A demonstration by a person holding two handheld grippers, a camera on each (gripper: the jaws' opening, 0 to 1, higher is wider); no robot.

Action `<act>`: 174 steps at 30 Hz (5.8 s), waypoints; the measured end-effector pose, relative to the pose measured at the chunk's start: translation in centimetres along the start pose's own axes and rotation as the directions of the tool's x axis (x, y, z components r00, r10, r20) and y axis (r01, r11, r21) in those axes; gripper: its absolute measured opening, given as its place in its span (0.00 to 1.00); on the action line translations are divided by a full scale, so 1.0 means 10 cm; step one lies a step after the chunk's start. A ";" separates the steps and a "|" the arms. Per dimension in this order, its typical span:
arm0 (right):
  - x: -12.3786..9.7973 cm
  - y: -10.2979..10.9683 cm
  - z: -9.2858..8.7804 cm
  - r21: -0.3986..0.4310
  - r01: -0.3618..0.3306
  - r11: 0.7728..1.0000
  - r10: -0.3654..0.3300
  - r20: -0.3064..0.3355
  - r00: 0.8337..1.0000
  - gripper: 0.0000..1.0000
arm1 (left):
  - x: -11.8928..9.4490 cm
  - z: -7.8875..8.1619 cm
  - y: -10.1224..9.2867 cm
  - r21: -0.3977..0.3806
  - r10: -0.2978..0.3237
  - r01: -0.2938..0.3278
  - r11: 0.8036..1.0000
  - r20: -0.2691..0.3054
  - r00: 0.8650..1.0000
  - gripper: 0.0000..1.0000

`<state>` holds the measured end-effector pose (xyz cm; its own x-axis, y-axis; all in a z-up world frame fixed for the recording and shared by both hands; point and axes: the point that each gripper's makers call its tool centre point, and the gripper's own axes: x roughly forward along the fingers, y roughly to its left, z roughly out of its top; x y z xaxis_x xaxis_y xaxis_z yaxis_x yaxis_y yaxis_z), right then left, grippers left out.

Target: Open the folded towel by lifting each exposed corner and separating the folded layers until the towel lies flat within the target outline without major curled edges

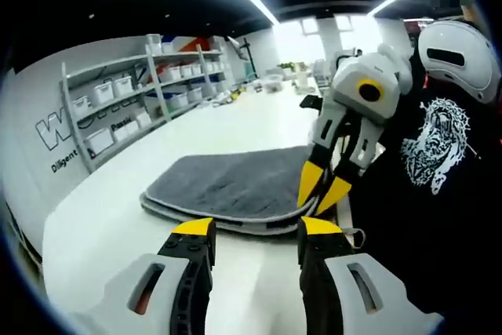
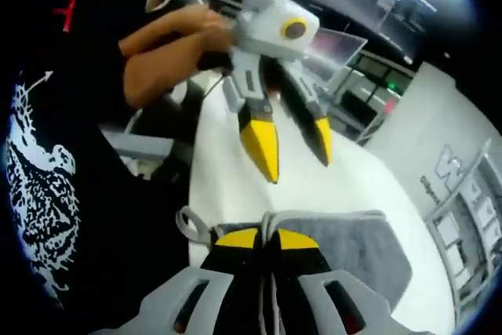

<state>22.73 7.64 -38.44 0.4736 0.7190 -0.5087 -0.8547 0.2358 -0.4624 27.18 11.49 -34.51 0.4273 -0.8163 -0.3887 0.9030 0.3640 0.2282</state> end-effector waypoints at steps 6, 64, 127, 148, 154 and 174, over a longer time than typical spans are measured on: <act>-0.04 -0.06 0.05 0.042 0.011 0.999 -0.013 0.038 0.999 0.00 | 0.00 0.03 0.16 -0.070 0.056 -0.054 0.996 0.020 0.998 0.38; -0.50 -0.65 0.20 0.174 0.159 0.972 -0.193 0.200 0.961 0.00 | 0.88 0.06 1.75 -0.822 -0.028 0.089 0.562 0.089 0.996 0.84; -0.97 -0.84 -0.04 0.318 0.230 0.920 -0.315 0.248 0.916 0.00 | 1.68 0.47 1.83 -0.662 -0.003 -0.051 0.748 -0.079 0.997 0.03; -1.98 -1.17 -1.07 0.504 0.512 0.695 -0.634 0.094 0.768 0.00 | 2.84 1.47 1.36 -0.713 -0.111 0.133 0.689 0.077 0.991 0.03; -2.07 -1.10 -1.38 0.568 0.514 0.642 -0.659 0.066 0.750 0.00 | 3.17 1.40 1.18 -0.711 -0.131 0.106 0.695 0.019 0.991 0.03; -2.14 -0.81 -1.97 0.654 0.550 0.519 -0.684 -0.067 0.726 0.00 | 3.78 1.32 0.79 -0.671 -0.164 0.084 0.737 -0.057 0.985 0.03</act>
<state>23.70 -22.55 -38.17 0.9431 0.3166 -0.1016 -0.3222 0.9456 -0.0447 49.92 -22.43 -35.63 0.2752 -0.8382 -0.4709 0.7310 0.5005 -0.4638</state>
